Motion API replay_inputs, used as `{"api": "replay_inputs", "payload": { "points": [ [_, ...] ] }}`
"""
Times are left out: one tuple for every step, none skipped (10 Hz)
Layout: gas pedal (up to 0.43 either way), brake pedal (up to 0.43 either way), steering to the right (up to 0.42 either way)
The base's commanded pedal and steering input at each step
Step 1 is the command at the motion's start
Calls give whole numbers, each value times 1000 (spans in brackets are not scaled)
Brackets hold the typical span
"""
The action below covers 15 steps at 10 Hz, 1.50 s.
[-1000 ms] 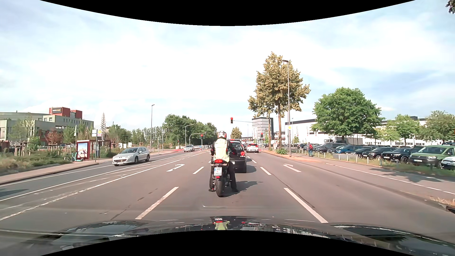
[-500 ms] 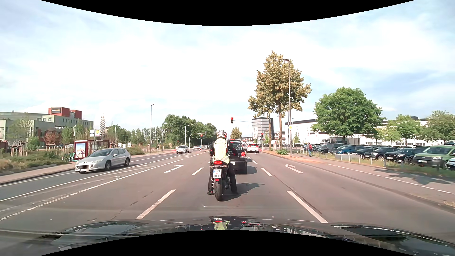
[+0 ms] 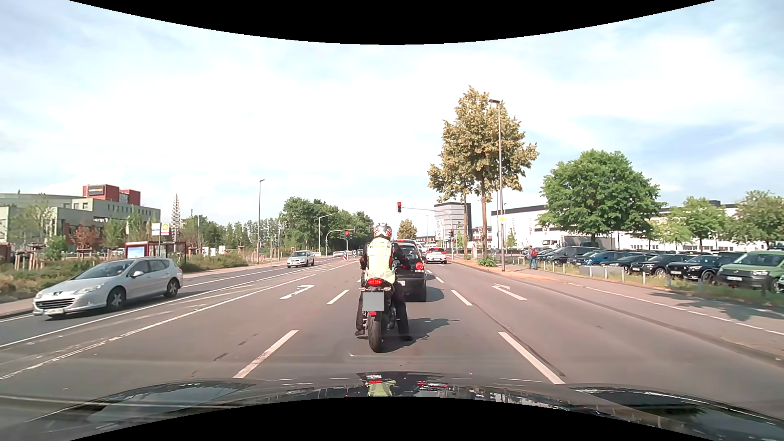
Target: Follow the waypoints while adhering to traffic rules and regulations
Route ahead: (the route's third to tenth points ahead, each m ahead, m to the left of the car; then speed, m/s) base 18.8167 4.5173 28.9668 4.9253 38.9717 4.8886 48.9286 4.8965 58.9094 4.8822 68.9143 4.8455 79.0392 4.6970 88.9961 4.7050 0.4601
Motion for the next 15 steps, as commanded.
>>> {"api": "replay_inputs", "payload": {
  "points": [
    [0, 140, -4],
    [0, 140, -4],
    [0, 140, -4],
    [0, 140, -4],
    [0, 140, -4],
    [0, 140, -4],
    [0, 140, -4],
    [0, 140, -4],
    [0, 140, -5],
    [0, 140, -5],
    [0, 140, -5],
    [0, 140, -5],
    [0, 140, -5],
    [0, 140, -5],
    [0, 140, -6]
  ]
}}
